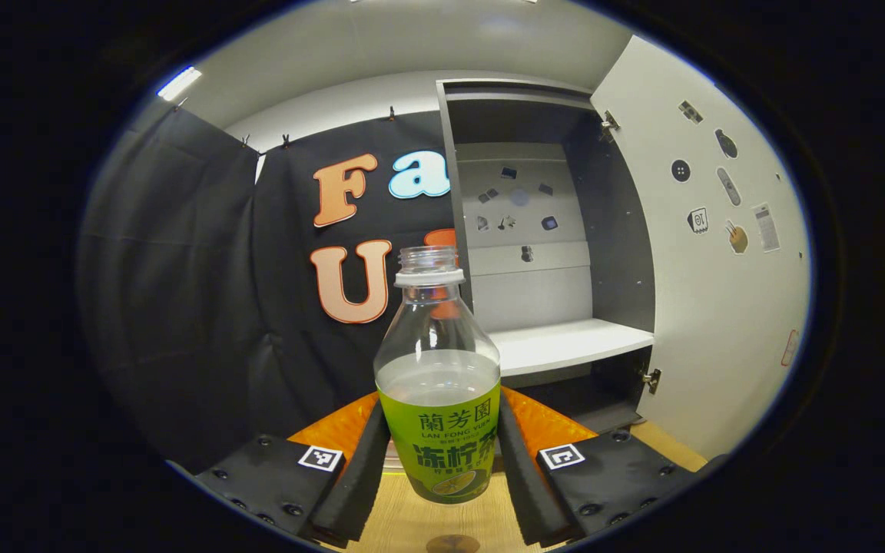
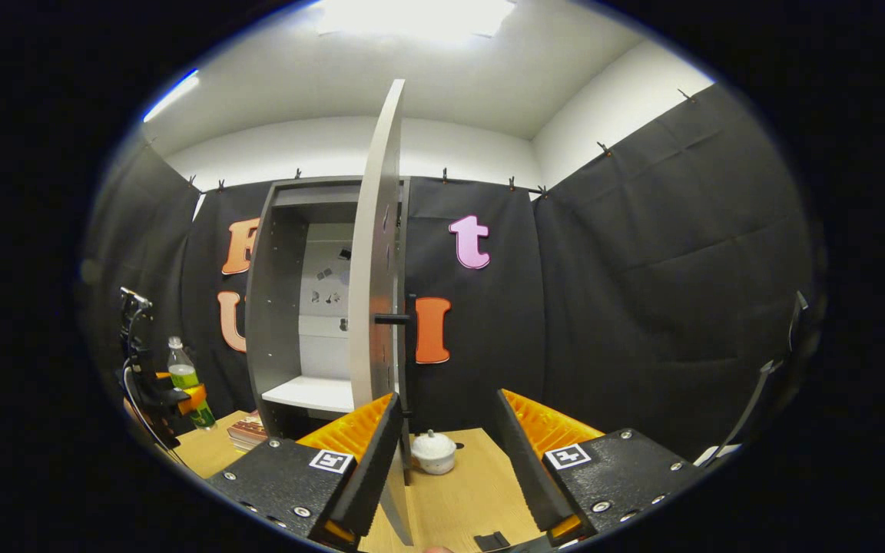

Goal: Open the cabinet door with the right hand, grasp the bottle in the cabinet with the left hand and place it on the coaster, then close the cabinet door with the right hand.

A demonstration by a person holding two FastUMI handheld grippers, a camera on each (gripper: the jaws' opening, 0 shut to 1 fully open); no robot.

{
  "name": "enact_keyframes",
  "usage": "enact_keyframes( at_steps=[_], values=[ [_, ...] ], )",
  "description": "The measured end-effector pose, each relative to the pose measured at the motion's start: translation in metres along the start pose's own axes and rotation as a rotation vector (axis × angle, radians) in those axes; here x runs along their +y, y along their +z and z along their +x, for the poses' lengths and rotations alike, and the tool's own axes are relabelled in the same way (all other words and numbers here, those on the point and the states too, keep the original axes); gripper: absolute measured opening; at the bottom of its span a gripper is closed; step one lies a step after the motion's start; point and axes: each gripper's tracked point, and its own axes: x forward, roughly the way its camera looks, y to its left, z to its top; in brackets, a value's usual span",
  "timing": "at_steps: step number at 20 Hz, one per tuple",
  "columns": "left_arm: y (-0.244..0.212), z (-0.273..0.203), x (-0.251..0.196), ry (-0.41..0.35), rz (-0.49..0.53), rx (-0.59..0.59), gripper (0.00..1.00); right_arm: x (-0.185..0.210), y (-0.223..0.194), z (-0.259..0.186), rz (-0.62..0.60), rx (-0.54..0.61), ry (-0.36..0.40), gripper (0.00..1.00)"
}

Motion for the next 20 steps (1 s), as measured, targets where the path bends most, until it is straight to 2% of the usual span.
enact_keyframes(
  at_steps=[2, 5, 8, 14, 20],
  values=[
    [-0.017, -0.006, -0.009, -0.034, -0.022, 0.010, 0.78, -0.002, 0.000, -0.003, 0.015, -0.008, -0.018, 0.76],
    [-0.041, -0.013, -0.011, -0.056, -0.031, 0.015, 0.78, -0.004, 0.002, -0.008, -0.047, -0.023, -0.046, 0.76],
    [-0.068, -0.020, -0.014, -0.070, -0.039, 0.025, 0.77, -0.001, 0.003, -0.006, -0.054, -0.013, -0.040, 0.76],
    [-0.130, -0.030, -0.007, -0.013, -0.008, 0.062, 0.77, -0.001, 0.003, -0.006, -0.018, -0.004, -0.049, 0.76],
    [-0.174, -0.029, -0.001, 0.044, 0.005, 0.078, 0.77, -0.003, 0.007, -0.005, -0.032, -0.010, -0.064, 0.76]
  ],
)
